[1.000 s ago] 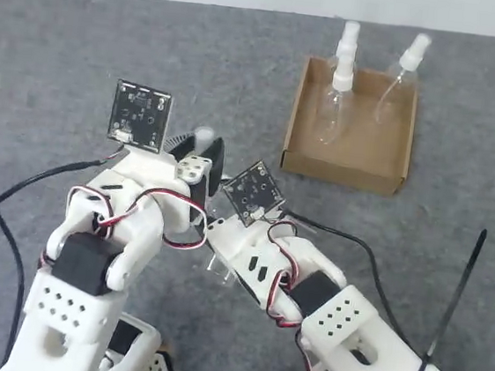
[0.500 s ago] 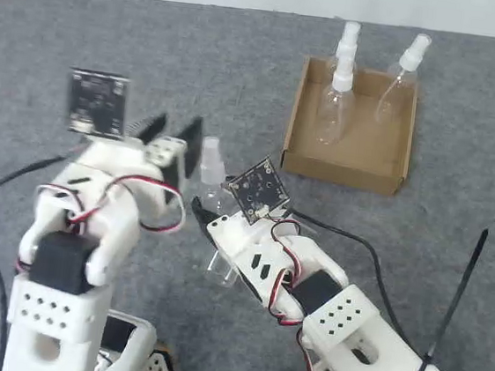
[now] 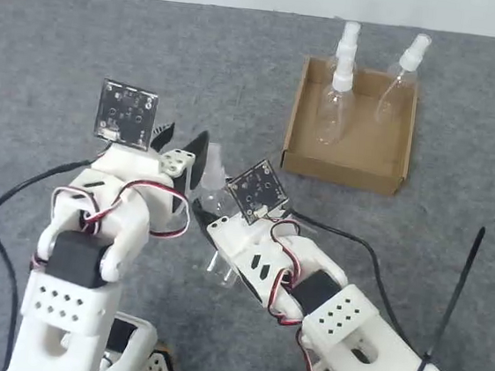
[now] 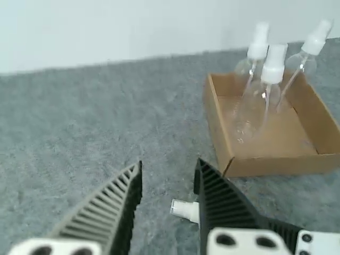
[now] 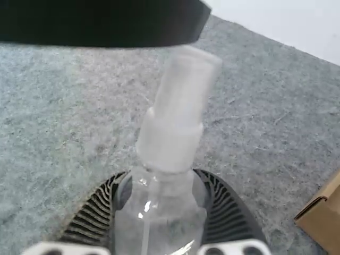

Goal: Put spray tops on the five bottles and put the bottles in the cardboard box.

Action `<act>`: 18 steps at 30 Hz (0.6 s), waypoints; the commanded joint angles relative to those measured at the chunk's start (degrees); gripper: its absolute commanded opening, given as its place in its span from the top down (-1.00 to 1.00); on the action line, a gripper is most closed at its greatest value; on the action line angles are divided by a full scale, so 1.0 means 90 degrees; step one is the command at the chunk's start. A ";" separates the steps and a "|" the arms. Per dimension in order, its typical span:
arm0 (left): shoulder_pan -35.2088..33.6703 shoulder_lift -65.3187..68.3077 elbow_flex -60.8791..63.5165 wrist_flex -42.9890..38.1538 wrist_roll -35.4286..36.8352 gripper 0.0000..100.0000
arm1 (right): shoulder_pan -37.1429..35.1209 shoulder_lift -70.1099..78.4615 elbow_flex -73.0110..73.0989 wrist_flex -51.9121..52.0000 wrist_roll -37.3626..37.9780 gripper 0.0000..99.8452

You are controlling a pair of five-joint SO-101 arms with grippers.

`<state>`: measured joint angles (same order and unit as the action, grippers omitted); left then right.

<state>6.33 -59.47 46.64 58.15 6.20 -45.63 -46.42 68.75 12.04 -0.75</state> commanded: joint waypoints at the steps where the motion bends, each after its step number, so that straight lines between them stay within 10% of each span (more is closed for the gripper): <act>1: 0.0049 0.0020 -0.0083 0.0156 -0.0088 0.70 | 0.0083 -0.0298 -0.0098 -0.0151 -0.0049 0.99; 18: 0.0078 -0.2696 0.0689 0.0469 0.0293 0.70 | 0.1206 -0.1333 -0.1485 0.1578 -0.0049 0.99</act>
<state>6.77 -79.78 50.51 63.87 7.87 -37.36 -54.42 63.12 21.19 -0.75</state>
